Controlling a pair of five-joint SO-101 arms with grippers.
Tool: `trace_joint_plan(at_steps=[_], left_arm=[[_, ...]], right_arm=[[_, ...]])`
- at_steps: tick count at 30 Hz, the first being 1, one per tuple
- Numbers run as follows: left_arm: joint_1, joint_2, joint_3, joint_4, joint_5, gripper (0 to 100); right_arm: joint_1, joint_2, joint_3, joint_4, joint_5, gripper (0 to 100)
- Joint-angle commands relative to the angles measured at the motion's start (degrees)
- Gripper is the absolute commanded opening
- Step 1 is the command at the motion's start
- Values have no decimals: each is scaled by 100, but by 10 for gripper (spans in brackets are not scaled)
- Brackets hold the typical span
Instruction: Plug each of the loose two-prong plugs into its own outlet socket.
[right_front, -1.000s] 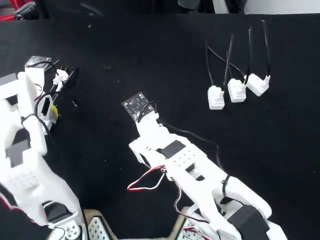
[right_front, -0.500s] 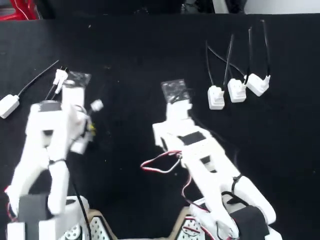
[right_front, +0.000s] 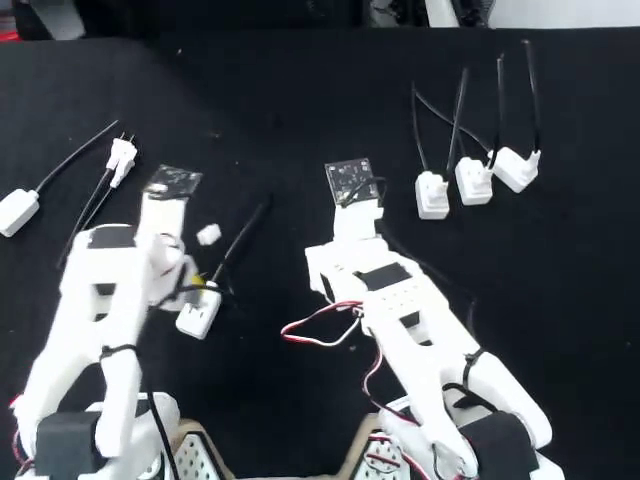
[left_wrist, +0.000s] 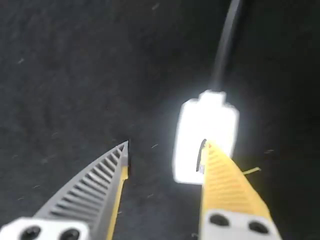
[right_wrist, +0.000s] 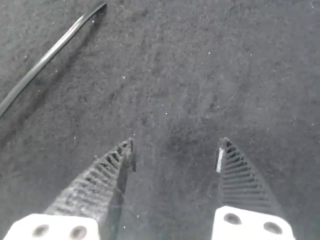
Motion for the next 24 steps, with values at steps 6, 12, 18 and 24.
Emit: trace_joint_plan(at_steps=[6, 12, 18, 24], left_arm=[[-611, -158, -242, 176, -905, 224], [-198, -158, -382, 580, -888, 224], [-13, -97, -330, 501, -466, 224], [-4, -97, 101, -396, -440, 224]], right_arm=[[-62, -224, -224, -141, -53, 250], [-44, -224, -224, -141, -53, 250], [-53, -224, -224, -141, -53, 250], [-53, -224, -215, -141, -53, 250]])
